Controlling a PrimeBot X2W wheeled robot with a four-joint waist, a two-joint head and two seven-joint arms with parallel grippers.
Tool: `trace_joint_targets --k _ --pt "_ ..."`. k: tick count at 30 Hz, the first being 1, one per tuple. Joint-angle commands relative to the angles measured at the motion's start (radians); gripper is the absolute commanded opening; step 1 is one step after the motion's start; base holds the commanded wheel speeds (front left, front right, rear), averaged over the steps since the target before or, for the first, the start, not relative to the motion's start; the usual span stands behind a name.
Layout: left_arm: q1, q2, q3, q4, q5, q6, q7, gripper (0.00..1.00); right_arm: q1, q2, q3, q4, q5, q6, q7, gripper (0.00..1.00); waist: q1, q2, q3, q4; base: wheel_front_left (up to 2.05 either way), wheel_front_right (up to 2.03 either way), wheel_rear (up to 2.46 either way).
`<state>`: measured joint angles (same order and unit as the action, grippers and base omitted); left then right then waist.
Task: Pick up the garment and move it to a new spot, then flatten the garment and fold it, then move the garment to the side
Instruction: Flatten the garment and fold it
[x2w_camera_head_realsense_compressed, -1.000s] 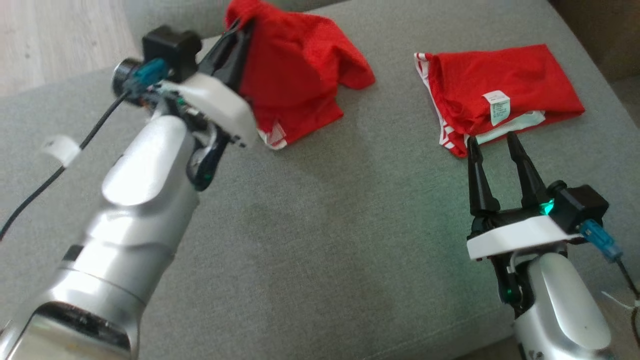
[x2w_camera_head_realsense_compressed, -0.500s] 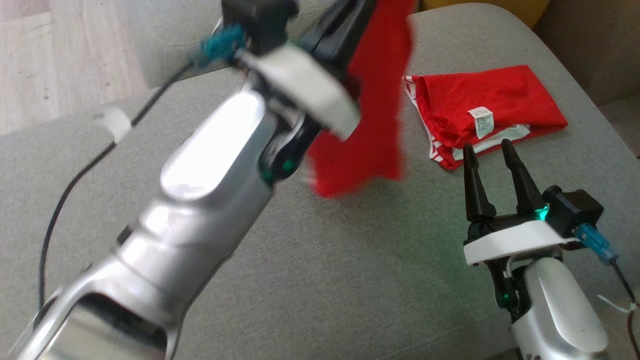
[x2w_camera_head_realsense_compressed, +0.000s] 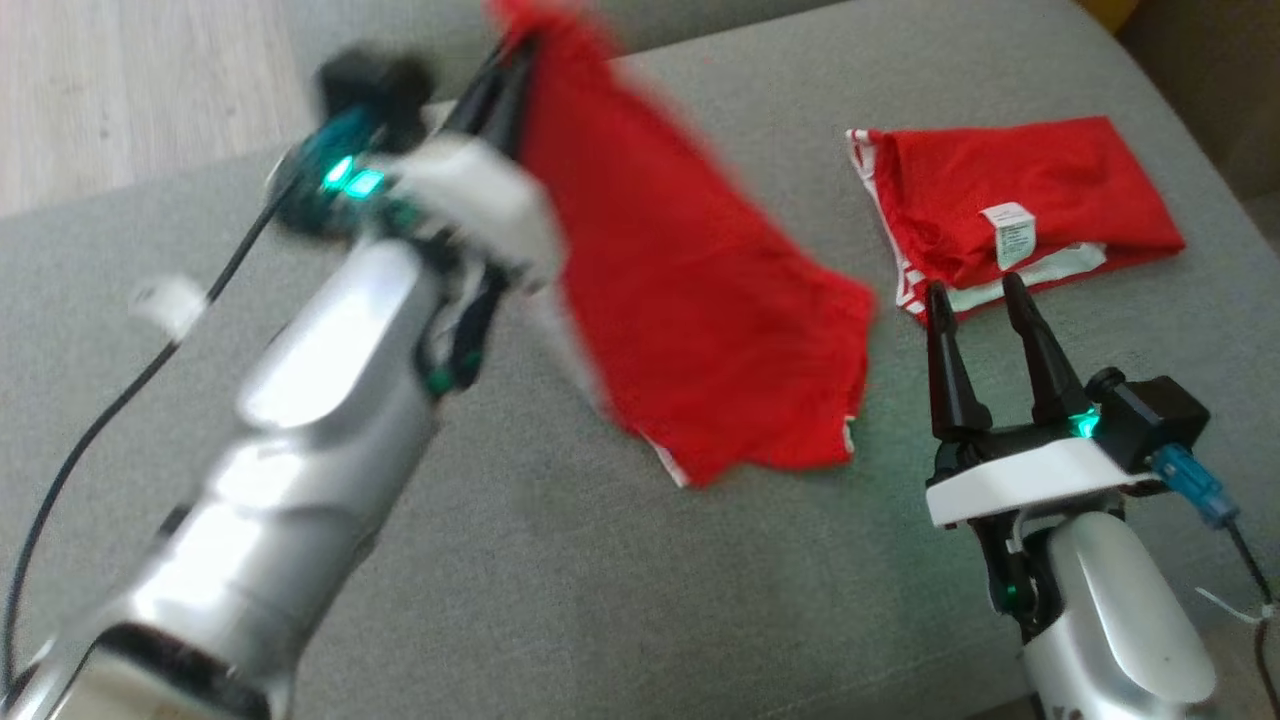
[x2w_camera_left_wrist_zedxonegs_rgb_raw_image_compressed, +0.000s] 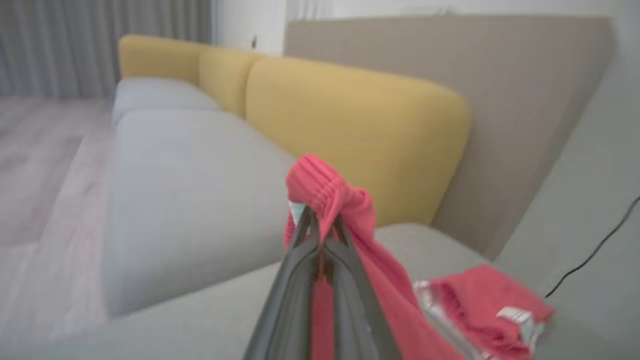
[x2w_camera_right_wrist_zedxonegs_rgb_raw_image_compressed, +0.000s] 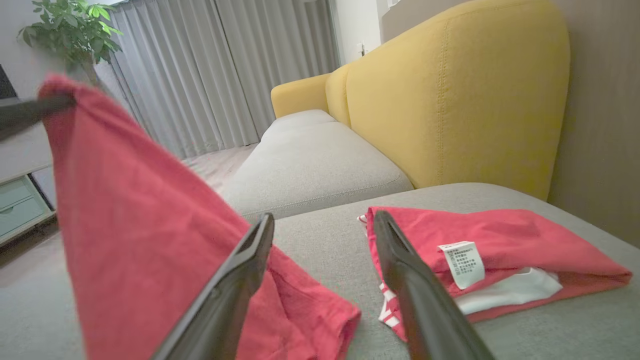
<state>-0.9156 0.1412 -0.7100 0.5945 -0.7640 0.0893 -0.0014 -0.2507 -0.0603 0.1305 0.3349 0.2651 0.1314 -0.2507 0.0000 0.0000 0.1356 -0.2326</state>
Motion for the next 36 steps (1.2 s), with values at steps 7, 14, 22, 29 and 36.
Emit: trace_joint_targets --k 7,14,22,29,36 --pt "-0.016 0.092 0.044 0.171 0.0 -0.007 -0.018 0.0 -0.052 0.01 0.05 -0.037 -0.011 -0.001 -0.011 1.0 0.0 0.0 0.066 0.0 0.0 0.0 0.0" --pt "-0.057 0.114 0.059 0.357 0.002 -0.034 -0.082 0.63 -0.082 0.009 0.084 -0.028 -0.018 -0.001 -0.011 1.0 0.0 0.0 0.098 -0.011 0.0 0.0 0.0" --pt "-0.098 0.096 0.065 0.472 -0.005 -0.097 -0.172 1.0 -0.077 0.004 0.085 -0.018 -0.022 -0.001 -0.011 1.0 0.0 0.0 0.083 0.014 0.0 0.0 0.0" --pt "-0.078 0.096 0.041 0.513 0.011 -0.15 -0.222 1.0 -0.054 -0.005 0.075 -0.011 -0.022 -0.001 -0.011 1.0 0.0 0.0 0.025 0.07 0.0 0.0 0.0" --pt "0.01 0.115 0.022 0.486 0.03 -0.18 -0.253 1.0 -0.008 -0.01 0.065 0.002 -0.023 -0.001 -0.011 1.0 0.0 0.0 -0.046 0.14 0.0 0.0 0.0"
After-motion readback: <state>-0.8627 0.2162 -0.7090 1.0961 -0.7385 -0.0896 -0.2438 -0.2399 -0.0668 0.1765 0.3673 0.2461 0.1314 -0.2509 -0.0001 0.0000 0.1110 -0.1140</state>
